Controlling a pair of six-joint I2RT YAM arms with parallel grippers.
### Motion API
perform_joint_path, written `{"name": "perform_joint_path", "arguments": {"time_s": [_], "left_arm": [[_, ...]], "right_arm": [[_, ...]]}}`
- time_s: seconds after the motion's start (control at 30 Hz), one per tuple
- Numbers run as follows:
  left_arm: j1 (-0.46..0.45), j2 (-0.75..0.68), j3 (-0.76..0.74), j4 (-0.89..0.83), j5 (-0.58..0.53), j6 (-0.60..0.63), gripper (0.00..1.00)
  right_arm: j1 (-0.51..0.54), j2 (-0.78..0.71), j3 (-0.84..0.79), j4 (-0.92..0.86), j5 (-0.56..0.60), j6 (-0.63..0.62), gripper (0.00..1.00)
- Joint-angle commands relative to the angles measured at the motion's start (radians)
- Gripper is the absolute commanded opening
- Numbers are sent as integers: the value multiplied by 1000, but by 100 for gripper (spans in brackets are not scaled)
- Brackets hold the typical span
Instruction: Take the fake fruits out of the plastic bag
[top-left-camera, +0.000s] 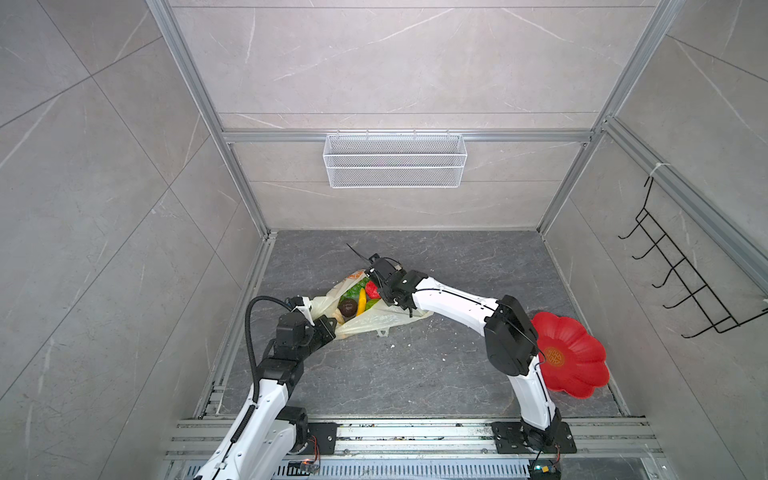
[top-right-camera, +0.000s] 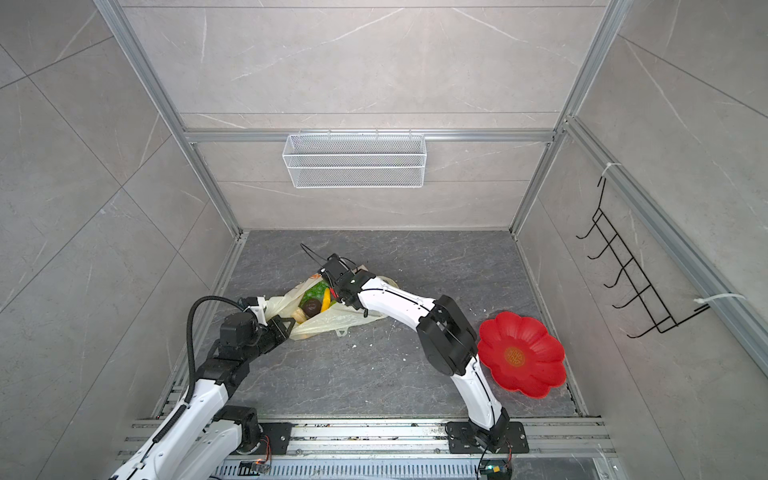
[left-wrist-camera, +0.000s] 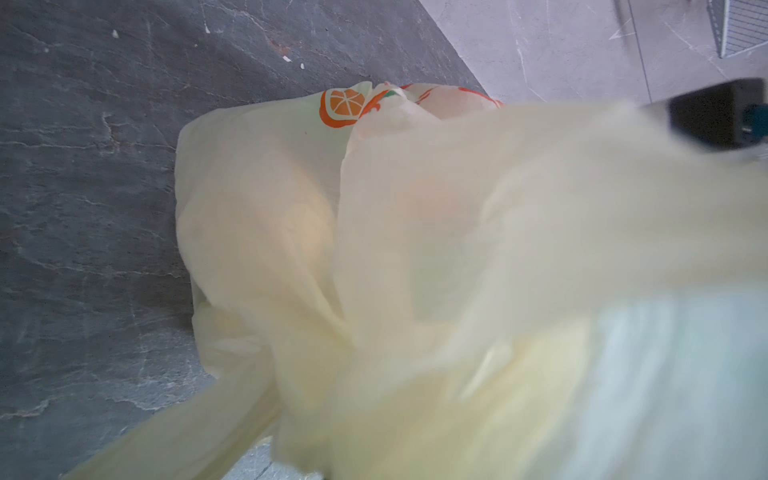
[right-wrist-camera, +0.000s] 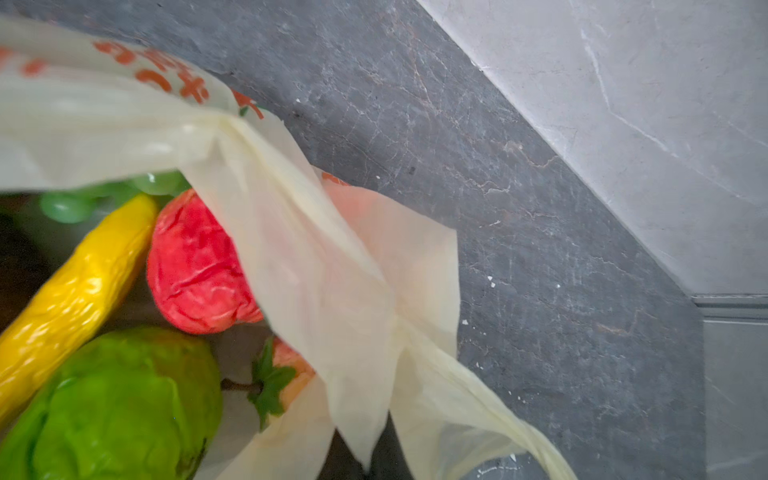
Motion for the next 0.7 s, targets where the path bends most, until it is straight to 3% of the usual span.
{"name": "perform_joint_path", "arguments": {"time_s": [0.0,0.13,0.27,0.43,0.57,0.67], "left_arm": [[-1,67,92,42,25,-9,0],[-1,84,174,19,77,-8,0],[0,18,206,-72,39,32,0],[20,15,106,-53,11,26,0],[32,58,-40,92,18,-19,0],[32,119,-49,108,62,2,0]], "right_arm": [[-5,-188,-59,39,-87,32,0],[-33,-365,-188,38,-164,92,0],[-93,-514,-358,41,-248,159,0],[-245,-668,-658,178,-399,271,0],[-311,-681,-851,336,-530,350,0],[-311,-639,-908,405,-588,377,0]]}}
